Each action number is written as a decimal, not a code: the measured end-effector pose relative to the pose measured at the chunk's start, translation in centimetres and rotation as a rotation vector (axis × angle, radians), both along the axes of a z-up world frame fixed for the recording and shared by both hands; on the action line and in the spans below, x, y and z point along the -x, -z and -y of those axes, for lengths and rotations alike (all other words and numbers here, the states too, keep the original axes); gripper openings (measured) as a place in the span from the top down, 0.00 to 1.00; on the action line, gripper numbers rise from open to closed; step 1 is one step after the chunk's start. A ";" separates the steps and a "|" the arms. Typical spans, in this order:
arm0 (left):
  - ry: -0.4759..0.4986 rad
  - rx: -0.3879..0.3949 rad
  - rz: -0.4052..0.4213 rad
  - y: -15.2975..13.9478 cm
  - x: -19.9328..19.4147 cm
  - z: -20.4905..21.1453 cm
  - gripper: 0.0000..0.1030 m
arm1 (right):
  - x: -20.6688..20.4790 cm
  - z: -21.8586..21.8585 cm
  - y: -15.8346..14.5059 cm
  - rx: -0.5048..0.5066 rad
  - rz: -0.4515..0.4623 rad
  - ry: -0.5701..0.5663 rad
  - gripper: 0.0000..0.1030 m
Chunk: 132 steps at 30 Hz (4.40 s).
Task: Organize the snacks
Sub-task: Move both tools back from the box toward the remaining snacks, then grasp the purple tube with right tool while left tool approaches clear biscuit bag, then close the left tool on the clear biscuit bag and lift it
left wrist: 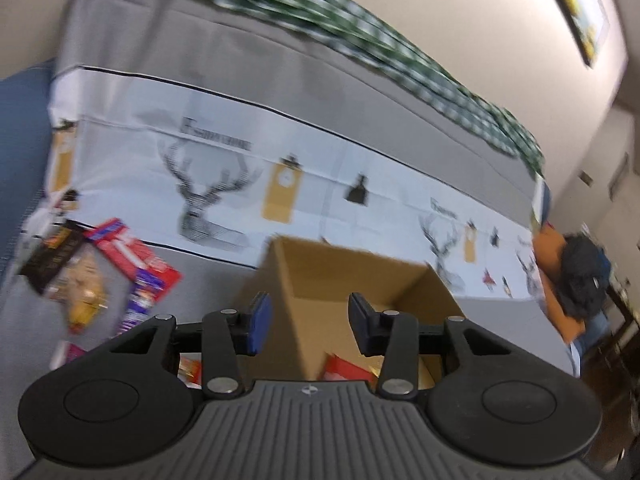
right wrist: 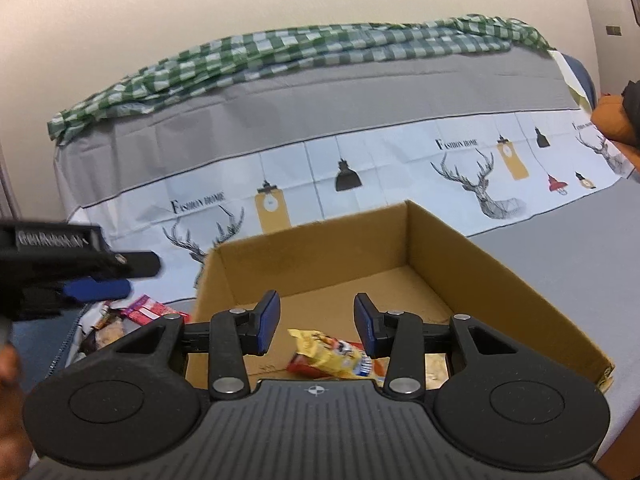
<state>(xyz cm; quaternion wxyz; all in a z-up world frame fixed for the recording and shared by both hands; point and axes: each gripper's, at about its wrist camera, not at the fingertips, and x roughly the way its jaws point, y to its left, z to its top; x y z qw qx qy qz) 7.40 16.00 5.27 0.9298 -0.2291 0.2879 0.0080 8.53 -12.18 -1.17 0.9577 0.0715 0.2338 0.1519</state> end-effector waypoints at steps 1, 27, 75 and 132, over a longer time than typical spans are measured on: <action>-0.014 0.002 -0.005 -0.5 -0.3 -1.0 0.55 | 0.2 -0.2 -0.1 -0.009 0.003 -0.005 0.59; -0.277 0.202 -0.132 4.9 -2.1 -18.9 0.55 | -0.8 -19.0 1.1 0.146 -0.170 -0.577 0.74; -0.295 0.247 -0.426 14.8 -7.8 -19.9 0.11 | -4.3 -23.0 10.4 0.188 -0.517 -0.455 0.74; -0.157 -0.047 -0.673 13.4 2.3 -13.9 0.34 | -2.4 -20.7 10.0 0.221 -0.570 -0.601 0.73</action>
